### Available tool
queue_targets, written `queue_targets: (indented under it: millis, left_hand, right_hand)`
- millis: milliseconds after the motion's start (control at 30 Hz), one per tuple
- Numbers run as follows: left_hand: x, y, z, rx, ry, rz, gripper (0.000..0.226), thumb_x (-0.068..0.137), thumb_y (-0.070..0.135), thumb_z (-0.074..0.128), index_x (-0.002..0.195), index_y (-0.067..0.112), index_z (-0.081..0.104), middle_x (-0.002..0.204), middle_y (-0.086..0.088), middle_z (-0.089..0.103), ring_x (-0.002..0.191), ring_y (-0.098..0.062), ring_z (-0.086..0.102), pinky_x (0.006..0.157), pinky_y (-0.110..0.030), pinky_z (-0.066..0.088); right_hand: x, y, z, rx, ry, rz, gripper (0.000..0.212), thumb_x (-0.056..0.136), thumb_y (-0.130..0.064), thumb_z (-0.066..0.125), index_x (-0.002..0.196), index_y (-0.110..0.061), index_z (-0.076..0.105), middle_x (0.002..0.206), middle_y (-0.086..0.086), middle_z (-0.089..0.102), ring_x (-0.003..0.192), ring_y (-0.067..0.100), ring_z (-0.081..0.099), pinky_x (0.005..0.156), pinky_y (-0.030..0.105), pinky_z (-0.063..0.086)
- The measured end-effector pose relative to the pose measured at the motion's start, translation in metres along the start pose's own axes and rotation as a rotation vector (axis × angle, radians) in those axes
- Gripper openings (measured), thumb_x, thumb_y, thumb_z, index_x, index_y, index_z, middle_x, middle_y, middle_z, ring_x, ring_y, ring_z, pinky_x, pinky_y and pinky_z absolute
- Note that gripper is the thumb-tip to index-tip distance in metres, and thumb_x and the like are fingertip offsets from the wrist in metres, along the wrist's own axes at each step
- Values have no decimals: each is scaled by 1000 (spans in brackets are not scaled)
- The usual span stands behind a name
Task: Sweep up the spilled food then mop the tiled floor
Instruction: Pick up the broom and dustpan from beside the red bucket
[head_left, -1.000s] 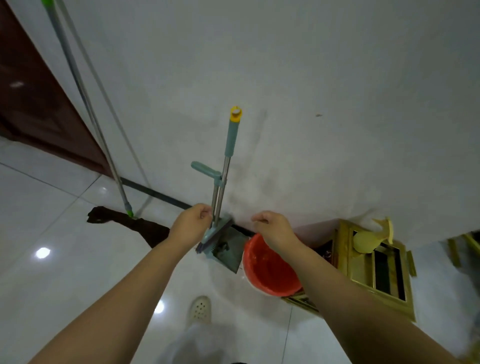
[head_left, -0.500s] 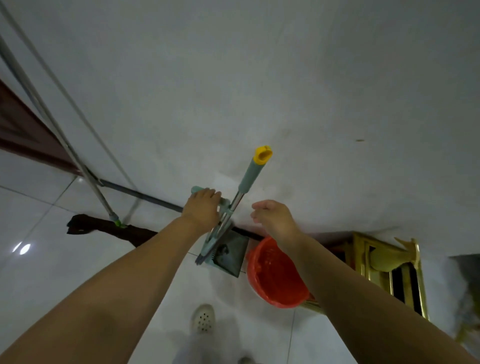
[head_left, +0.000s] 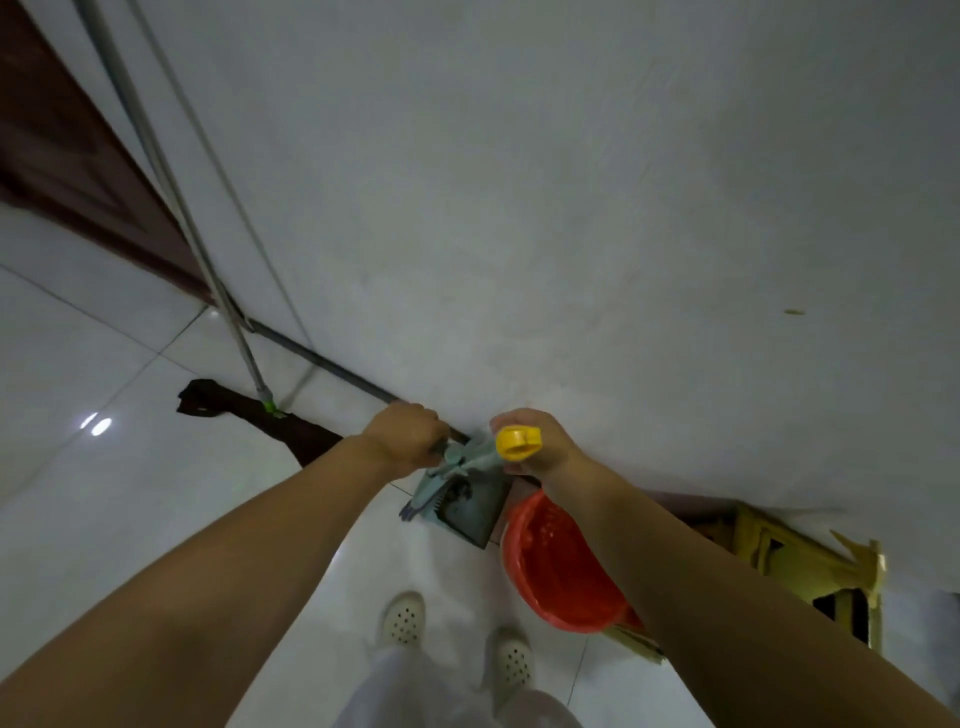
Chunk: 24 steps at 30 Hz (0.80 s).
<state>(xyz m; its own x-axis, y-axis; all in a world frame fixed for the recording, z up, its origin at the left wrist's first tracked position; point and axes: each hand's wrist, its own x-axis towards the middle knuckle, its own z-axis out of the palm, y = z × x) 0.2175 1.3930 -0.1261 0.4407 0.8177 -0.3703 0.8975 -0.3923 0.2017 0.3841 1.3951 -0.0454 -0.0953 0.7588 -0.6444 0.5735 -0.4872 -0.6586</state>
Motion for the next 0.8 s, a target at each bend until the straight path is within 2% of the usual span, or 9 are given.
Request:
queue_targets:
  millis: [67, 133, 200, 267, 367, 467, 567, 667, 800]
  left_hand:
    - [-12, 6, 3, -83, -41, -42, 29, 90, 35, 53, 106, 13, 63, 108, -6, 62, 99, -22, 57, 72, -25, 34]
    - [-25, 14, 7, -131, -93, -104, 29, 90, 34, 53, 106, 11, 61, 108, -7, 61, 99, -23, 57, 70, -26, 35]
    - [-40, 27, 12, -172, -136, -180, 31, 92, 37, 51, 107, 11, 60, 108, -7, 61, 98, -24, 58, 72, -30, 41]
    - [-56, 45, 19, -229, -138, -268, 35, 92, 39, 50, 107, 10, 60, 106, -8, 62, 96, -25, 59, 76, -34, 46]
    - [-83, 80, 33, -293, -85, -385, 35, 91, 41, 52, 104, 10, 59, 101, -8, 62, 93, -25, 59, 77, -35, 48]
    - [-112, 119, 48, -384, -53, -538, 31, 88, 46, 53, 93, 16, 57, 84, 0, 55, 82, -19, 56, 68, -31, 46]
    - [-141, 158, 67, -502, -4, -708, 27, 86, 48, 55, 79, 23, 48, 73, 6, 47, 72, -14, 49, 57, -24, 36]
    - [-177, 191, 86, -783, 87, -891, 29, 84, 41, 62, 71, 23, 45, 76, 2, 56, 69, -15, 56, 52, -22, 42]
    - [-226, 234, 102, -1172, 303, -1096, 24, 82, 29, 69, 75, 18, 49, 71, -3, 64, 61, -16, 68, 50, -26, 55]
  right_hand:
    - [-10, 3, -2, 39, -54, 56, 19, 89, 14, 45, 98, 30, 50, 86, 47, 41, 60, 18, 42, 51, 18, 28]
    - [-18, 8, -6, 43, -141, 77, 8, 88, 12, 51, 81, 17, 53, 84, 46, 44, 62, 20, 44, 50, 18, 31]
    - [-22, 14, -9, 21, -262, 51, 20, 85, 7, 59, 71, -5, 52, 72, 20, 51, 58, 16, 46, 53, 20, 33]
    - [-29, 20, -10, -19, -374, 28, 27, 89, 4, 54, 67, -11, 50, 68, 10, 51, 57, 14, 47, 54, 23, 36]
    - [-43, 31, -16, 15, -510, 68, 29, 98, 1, 43, 74, -14, 51, 62, 3, 59, 56, 15, 53, 52, 28, 46]
    - [-61, 46, -25, -46, -647, 122, 17, 101, -8, 43, 92, -6, 58, 56, 1, 65, 50, 13, 63, 49, 23, 53]
    - [-80, 55, -14, -255, -786, 242, 30, 95, -32, 54, 80, -6, 61, 58, 9, 63, 45, 14, 62, 48, 23, 55]
    - [-101, 59, 10, -486, -891, 303, 52, 90, -53, 51, 79, -2, 61, 59, 11, 66, 45, 15, 63, 45, 18, 52]
    - [-134, 59, 46, -653, -988, 303, 56, 86, -55, 52, 83, 0, 67, 61, 9, 69, 48, 15, 65, 42, 16, 48]
